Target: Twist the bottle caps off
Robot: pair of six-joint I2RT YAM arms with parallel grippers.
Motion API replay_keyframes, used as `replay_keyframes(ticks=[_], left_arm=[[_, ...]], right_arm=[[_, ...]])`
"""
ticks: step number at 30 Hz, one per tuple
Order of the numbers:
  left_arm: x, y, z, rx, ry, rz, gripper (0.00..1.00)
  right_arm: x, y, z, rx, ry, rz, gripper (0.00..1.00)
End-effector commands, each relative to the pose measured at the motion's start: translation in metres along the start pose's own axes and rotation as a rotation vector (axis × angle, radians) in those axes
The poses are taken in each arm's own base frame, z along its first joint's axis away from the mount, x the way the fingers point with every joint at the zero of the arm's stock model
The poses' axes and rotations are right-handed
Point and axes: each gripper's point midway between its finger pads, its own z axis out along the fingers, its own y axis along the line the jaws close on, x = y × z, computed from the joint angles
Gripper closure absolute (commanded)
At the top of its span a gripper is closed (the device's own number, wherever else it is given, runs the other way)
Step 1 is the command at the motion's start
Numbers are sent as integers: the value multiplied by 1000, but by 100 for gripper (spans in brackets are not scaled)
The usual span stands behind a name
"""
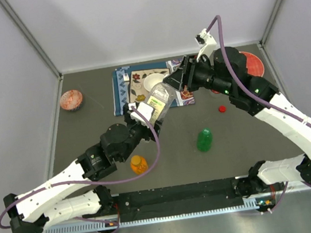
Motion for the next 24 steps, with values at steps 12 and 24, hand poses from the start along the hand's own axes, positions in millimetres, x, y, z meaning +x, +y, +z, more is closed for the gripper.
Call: replay_keyframes(ticks=[12, 24], left_arm=[[-29, -13, -8, 96, -131, -65, 67], [-75, -114, -85, 944, -176, -134, 67]], right_arm=[[-2, 22, -6, -140, -42, -65, 100], [11, 103, -107, -699, -43, -505, 100]])
